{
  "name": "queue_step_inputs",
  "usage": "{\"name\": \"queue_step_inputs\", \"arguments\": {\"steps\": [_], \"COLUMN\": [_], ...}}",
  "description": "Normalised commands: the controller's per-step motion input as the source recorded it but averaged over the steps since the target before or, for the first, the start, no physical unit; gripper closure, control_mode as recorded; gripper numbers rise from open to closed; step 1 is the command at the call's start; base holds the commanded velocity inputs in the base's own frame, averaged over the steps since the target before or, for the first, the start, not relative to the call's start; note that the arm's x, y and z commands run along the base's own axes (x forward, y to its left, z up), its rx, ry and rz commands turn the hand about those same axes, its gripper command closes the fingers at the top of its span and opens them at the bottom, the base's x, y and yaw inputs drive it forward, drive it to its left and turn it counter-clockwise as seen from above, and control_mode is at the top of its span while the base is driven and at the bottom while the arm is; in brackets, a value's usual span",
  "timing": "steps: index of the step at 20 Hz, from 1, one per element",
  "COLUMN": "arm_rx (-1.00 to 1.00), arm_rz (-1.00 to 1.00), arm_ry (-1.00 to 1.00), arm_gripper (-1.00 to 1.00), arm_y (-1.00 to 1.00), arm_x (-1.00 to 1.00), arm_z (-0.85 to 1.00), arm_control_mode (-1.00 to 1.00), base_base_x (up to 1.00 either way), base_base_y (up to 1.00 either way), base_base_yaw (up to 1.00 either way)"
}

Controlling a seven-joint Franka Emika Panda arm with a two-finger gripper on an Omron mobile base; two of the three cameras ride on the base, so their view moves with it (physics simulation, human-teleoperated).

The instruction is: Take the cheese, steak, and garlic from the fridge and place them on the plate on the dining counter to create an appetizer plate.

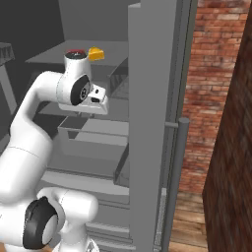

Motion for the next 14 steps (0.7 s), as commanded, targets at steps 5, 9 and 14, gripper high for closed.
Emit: {"name": "queue_step_inputs", "arguments": {"steps": [5,9,14], "arm_rx": [0.0,0.0,0.0], "arm_rz": [0.01,0.06,0.05], "arm_ry": [-0.08,-0.43,-0.49], "arm_gripper": [-1.0,-1.0,-1.0], "arm_y": [0.0,0.01,0.49], "arm_x": [-0.09,-0.27,-0.13], "arm_z": [0.14,0.53,0.41], "arm_control_mode": [-1.0,-1.0,-1.0], "base_base_x": [0.0,0.0,0.0], "base_base_y": [0.0,0.0,0.0], "base_base_yaw": [0.0,0.0,0.0]}}
